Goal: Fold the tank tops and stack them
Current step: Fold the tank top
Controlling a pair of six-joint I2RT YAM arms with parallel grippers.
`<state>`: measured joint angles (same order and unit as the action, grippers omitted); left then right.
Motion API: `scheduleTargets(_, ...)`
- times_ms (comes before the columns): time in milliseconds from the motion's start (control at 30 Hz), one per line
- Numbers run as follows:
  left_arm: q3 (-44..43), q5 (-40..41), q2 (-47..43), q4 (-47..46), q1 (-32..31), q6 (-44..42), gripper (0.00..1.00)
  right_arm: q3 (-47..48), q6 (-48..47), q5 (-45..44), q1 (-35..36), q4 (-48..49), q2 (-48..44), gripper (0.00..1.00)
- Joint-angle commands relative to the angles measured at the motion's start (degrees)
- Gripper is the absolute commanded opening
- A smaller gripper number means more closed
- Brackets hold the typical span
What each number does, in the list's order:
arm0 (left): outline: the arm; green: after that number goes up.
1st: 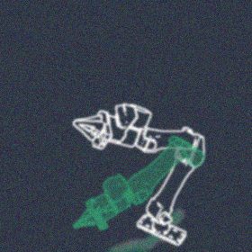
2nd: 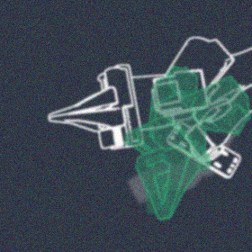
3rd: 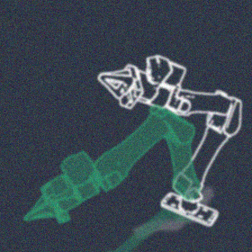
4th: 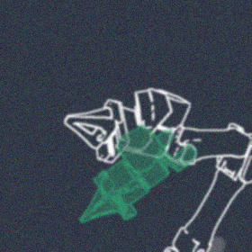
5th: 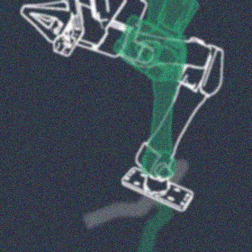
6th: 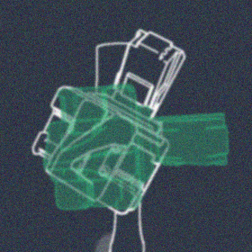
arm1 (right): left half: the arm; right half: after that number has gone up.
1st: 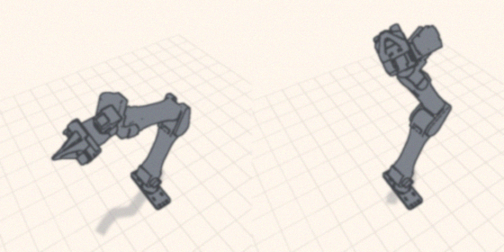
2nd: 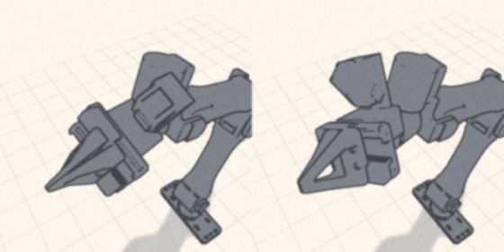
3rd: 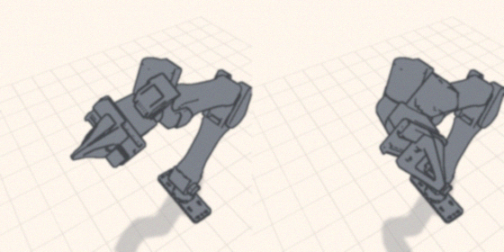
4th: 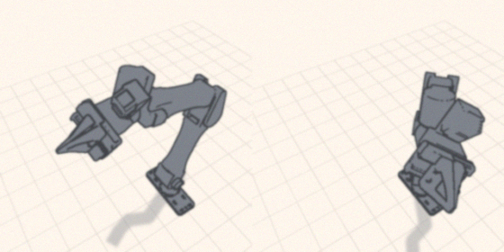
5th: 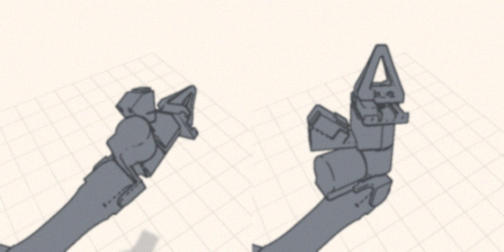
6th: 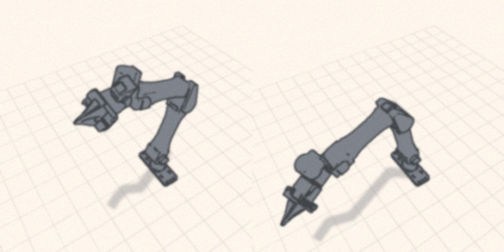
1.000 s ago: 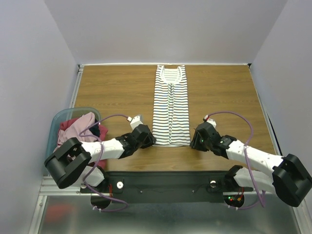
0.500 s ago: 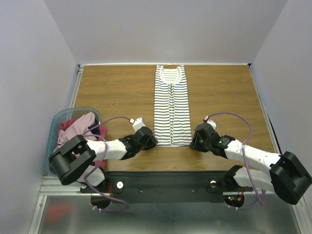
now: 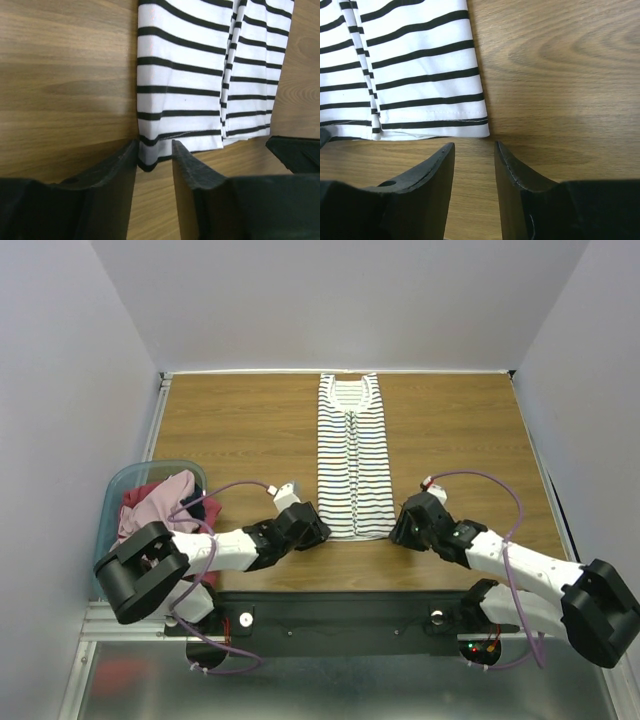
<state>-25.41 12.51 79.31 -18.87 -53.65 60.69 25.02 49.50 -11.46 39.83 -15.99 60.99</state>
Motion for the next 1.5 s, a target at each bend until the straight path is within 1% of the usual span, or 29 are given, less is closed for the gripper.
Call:
scheduleTargets(0,2.9,1.1,-4.2,11.1,-0.7,-0.7,0.54,-0.4,0.3,-3.4,0.5,1.0,-1.4,0.44)
scheduleTargets(67,3.8,0.8,-6.4,11.5,-0.6,-0.3,0.6,-0.3,0.3,-3.7,0.5,0.7,-1.0,0.44)
scheduleTargets(167,4.6,0.1,-6.5,11.1,-0.6,0.8,0.61,0.0,0.3,-4.3,0.6,0.6,-0.3,0.45)
scheduleTargets(200,4.6,0.0,-6.1,10.7,-0.6,1.4,0.69,0.2,0.2,-4.5,0.6,0.5,0.2,0.45)
scheduleTargets(333,4.7,-1.0,-3.2,8.0,-0.6,2.9,0.67,0.8,0.3,-5.1,0.5,0.5,0.9,0.45)
scheduleTargets(467,4.3,-0.6,0.1,5.3,-0.6,4.5,0.62,1.3,0.5,-6.1,0.4,0.5,2.5,0.45)
scheduleTargets(500,4.1,-0.5,0.8,4.5,-0.7,4.8,0.59,1.5,0.7,-6.4,0.4,0.5,2.6,0.45)
scheduleTargets(600,3.9,-0.9,3.0,3.5,-0.6,5.4,0.53,2.1,1.0,-6.6,0.5,0.6,3.5,0.45)
scheduleTargets(833,5.0,-1.1,4.1,2.7,-0.6,6.0,0.41,4.2,0.6,-7.1,0.4,0.7,5.0,0.44)
scheduleTargets(867,5.1,-1.1,4.2,2.7,-0.6,6.0,0.38,4.2,0.5,-7.2,0.4,0.6,5.1,0.44)
scheduleTargets(900,5.1,-1.1,4.4,2.8,-0.6,5.7,0.3,4.3,0.4,-7.2,0.4,0.8,5.3,0.44)
scheduleTargets(933,5.0,-1.2,4.3,2.8,-0.6,5.6,0.27,4.4,0.5,-7.3,0.4,0.8,5.5,0.44)
scheduleTargets(1000,5.0,-1.1,4.3,3.1,-0.6,5.1,0.24,4.6,0.4,-7.4,0.4,0.8,5.5,0.43)
scheduleTargets(1100,4.9,-1.1,3.5,3.8,-0.6,4.4,0.24,4.4,0.6,-6.9,0.4,0.7,3.6,0.42)
scheduleTargets(1167,4.8,-1.1,2.9,4.2,-0.7,3.4,0.2,4.3,0.6,-6.7,0.4,0.7,2.0,0.42)
scheduleTargets(1233,4.1,-0.9,2.5,5.3,-0.7,2.3,0.2,4.3,0.6,-6.6,0.4,0.7,1.9,0.42)
scheduleTargets(1267,3.8,-0.9,2.5,5.9,-0.8,2.2,0.22,4.3,0.7,-6.5,0.4,0.7,2.2,0.42)
scheduleTargets(1300,3.3,-0.7,2.4,7.4,-0.8,2.1,0.31,4.3,0.8,-6.1,0.4,0.8,2.7,0.42)
scheduleTargets(1367,3.3,0.0,1.3,8.4,-1.1,2.0,0.39,4.3,1.0,-5.9,0.4,0.8,3.2,0.42)
scheduleTargets(1400,3.4,0.1,0.9,9.2,-1.2,2.1,0.45,3.8,1.0,-6.0,0.4,0.9,3.3,0.42)
scheduleTargets(1467,4.0,0.1,-0.7,9.6,-1.2,2.3,0.49,3.6,1.0,-6.5,0.4,0.9,3.3,0.42)
